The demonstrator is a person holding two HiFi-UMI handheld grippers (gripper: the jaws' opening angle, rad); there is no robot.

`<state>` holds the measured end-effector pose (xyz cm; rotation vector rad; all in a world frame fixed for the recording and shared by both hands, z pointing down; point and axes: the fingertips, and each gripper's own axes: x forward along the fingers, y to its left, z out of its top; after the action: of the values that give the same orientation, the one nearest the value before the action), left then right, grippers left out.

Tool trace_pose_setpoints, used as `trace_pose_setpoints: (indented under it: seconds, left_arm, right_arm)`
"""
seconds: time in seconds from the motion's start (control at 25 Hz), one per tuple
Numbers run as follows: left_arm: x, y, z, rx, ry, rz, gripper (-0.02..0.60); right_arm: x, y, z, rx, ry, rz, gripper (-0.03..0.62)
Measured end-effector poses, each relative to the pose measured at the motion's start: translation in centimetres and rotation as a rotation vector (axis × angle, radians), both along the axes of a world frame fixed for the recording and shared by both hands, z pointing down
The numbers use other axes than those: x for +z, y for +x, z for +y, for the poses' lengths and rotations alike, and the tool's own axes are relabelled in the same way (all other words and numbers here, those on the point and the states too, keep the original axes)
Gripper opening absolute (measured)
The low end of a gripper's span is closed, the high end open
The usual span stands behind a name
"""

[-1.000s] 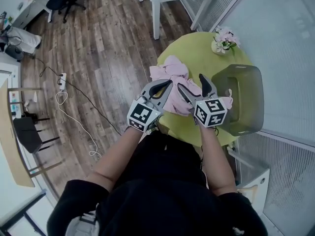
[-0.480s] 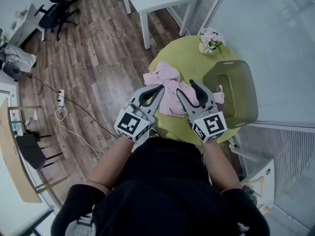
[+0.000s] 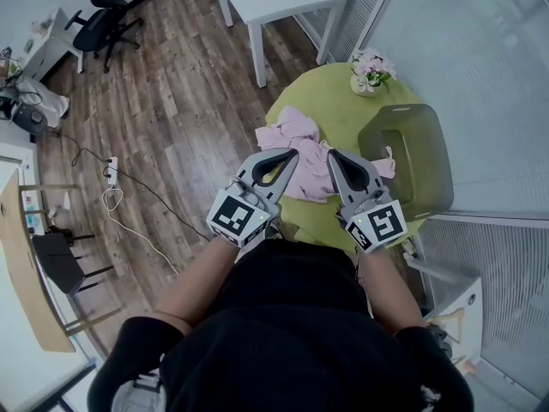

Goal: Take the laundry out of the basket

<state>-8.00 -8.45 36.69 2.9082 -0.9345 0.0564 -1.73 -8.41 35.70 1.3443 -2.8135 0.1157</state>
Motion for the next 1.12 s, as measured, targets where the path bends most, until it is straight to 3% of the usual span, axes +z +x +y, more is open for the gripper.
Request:
trace_pose_setpoints:
  seconds: [0.56, 1.12]
  left_arm:
    - [-0.7, 0.0, 0.7, -0.004, 0.019, -0.014, 0.01]
    - [0.1, -0.1, 0.8, 0.003, 0.011, -0.017, 0.01]
  right_arm:
    - [-1.5, -1.4, 1.3, -0.056, 0.037, 0.035, 0.023]
    - [-0.9, -1.6, 1.3, -0.044, 0.024, 0.029, 0.021]
